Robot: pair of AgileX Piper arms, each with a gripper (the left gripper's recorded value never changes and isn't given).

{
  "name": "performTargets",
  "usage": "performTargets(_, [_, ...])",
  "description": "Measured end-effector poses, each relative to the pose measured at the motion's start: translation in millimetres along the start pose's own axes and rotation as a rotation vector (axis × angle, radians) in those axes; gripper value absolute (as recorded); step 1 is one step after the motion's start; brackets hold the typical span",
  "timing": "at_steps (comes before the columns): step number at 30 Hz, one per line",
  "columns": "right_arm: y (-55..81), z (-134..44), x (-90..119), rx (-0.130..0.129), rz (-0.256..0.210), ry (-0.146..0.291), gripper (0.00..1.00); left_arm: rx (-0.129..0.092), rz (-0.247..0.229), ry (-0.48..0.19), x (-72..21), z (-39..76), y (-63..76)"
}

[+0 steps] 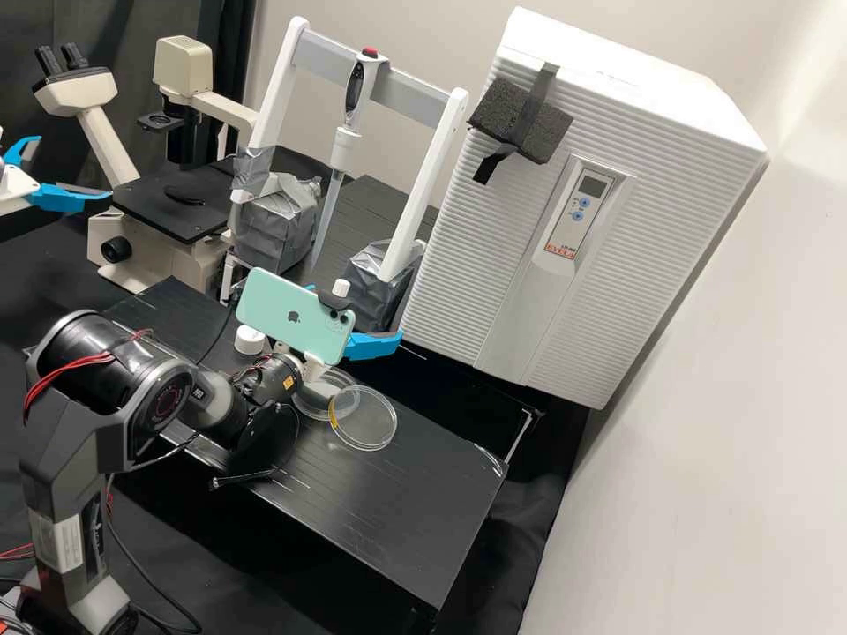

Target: Close the bottle

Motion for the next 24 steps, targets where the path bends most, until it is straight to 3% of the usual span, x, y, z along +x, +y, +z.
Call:
performTargets(2, [0.0,0.0,0,0.000,0.000,0.000,1.00,0.001,-0.002,-0.055,-5.4,7.7,-0.6])
performTargets(5, [0.0,0.0,0,0.000,0.000,0.000,1.00,-0.015,-0.013,-0.138,-15.3,17.2,-2.7])
performTargets(10, [0.0,0.0,0,0.000,0.000,0.000,1.00,-0.075,-0.042,-0.203,-32.8,27.9,-10.4])
performTargets(13, [0.0,0.0,0,0.000,0.000,0.000,1.00,-0.100,-0.064,-0.235,-39.8,34.0,-16.4])
performTargets(18, [0.0,0.0,0,0.000,0.000,0.000,1.00,-0.129,-0.088,-0.286,-45.1,46.4,-21.6])
performTargets(21, [0.0,0.0,0,0.000,0.000,0.000,1.00,-0.160,-0.072,-0.330,-46.3,55.3,-20.2])
performTargets(24, [0.0,0.0,0,0.000,0.000,0.000,1.00,-0.167,-0.065,-0.372,-46.8,64.6,-19.0])
